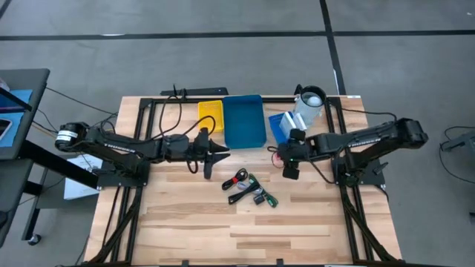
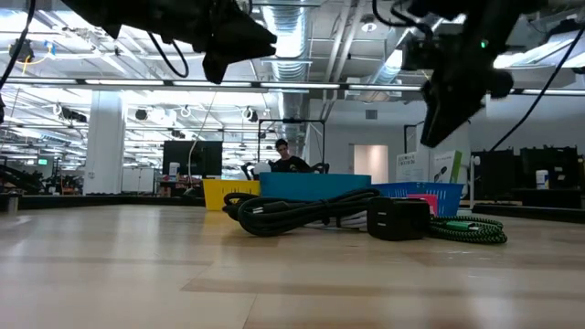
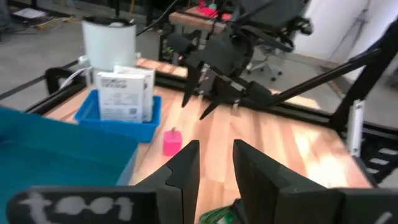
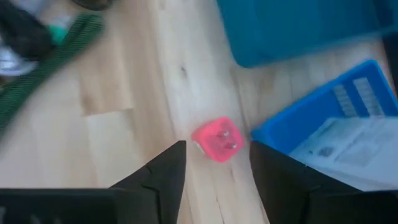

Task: Pick and place items into bin
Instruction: Put the pink charger adapter into the yellow basket

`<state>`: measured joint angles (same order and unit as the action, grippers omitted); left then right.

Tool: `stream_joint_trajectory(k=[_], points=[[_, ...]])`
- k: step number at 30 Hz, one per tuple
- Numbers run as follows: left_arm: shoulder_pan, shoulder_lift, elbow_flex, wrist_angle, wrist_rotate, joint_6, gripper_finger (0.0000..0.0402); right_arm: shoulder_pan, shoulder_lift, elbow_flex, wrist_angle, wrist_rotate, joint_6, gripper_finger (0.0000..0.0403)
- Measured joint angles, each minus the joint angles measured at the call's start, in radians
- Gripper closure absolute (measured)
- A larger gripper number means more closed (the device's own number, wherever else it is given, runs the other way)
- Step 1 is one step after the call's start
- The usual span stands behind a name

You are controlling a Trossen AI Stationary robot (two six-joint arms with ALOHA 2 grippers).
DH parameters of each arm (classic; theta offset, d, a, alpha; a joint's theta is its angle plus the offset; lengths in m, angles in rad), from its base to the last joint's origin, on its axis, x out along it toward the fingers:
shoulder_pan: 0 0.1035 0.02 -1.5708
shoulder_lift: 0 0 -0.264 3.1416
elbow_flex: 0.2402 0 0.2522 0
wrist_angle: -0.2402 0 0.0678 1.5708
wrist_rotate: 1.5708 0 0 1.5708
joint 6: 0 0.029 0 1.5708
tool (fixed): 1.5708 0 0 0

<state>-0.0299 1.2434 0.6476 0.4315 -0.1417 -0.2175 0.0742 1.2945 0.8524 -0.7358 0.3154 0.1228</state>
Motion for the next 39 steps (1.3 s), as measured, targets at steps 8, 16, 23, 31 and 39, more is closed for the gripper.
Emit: stream_joint_trajectory(k=[8,16,23,31,39], points=[[0.000,0.000,0.000,-0.060,-0.056,-0.003,0.0316,0.088,0.000,-0.141,0.151,0.234,0.253,0.0204],[0.000,0.000,0.000,-0.077,-0.054,-0.003,0.0316,0.302,0.003,-0.193,0.165,0.533,0.709,0.0159],[0.000,0.000,0.000,-0.077,-0.054,0.001,0.0316,0.436,0.005,-0.248,0.231,0.673,1.058,0.0147],[0.000,0.000,0.000,-0.082,-0.054,0.001,0.0316,0.444,0.204,-0.304,0.300,0.721,1.198,0.0147],[0.000,0.000,0.000,-0.085,-0.055,0.001,0.0316,0.420,0.404,-0.257,0.330,0.743,1.241,0.0147]])
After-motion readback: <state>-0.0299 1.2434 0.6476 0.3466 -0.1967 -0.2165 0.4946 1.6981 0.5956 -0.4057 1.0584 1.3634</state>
